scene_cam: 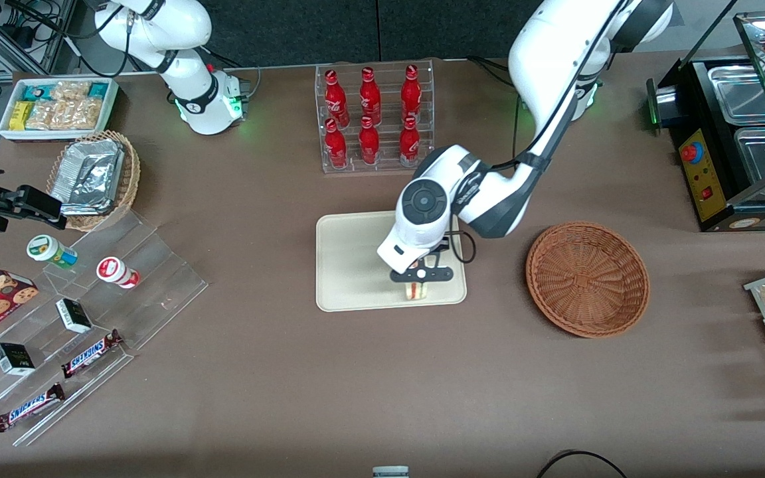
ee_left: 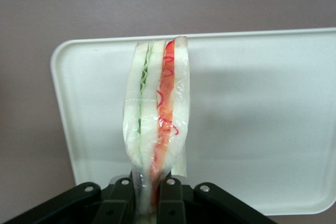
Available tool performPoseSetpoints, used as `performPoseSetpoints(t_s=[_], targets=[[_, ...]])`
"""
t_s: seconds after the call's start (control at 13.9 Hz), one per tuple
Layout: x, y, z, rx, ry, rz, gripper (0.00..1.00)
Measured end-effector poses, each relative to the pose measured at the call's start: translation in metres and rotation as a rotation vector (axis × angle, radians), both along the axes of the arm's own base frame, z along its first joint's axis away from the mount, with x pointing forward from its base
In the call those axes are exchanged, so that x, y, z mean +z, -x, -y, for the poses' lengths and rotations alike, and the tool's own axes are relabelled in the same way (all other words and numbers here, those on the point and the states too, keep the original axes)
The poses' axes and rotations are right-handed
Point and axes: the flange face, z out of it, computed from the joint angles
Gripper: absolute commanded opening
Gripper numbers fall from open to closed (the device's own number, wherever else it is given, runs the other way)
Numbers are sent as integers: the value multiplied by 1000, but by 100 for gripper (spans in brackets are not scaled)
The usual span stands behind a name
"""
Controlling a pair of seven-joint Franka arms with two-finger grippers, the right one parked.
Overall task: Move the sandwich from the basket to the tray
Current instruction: 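Lift the sandwich and carry it with the left gripper over the cream tray, then lower the sandwich onto the tray and open the left gripper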
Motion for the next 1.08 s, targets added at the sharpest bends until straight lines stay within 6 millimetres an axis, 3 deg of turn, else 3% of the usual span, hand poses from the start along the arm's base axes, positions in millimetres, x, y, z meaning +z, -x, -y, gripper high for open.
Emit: performPoseSetpoints(t_s=[0.29, 0.79, 0.86, 0.94, 1.01, 1.08], targets=[[-23, 12, 20, -21, -7, -19, 0], [-48, 14, 26, -5, -17, -40, 0], [-50, 15, 26, -4, -19, -42, 25], [-51, 15, 26, -5, -20, -43, 56], [-52, 15, 27, -5, -20, -44, 100], [-52, 16, 27, -5, -21, -45, 100]])
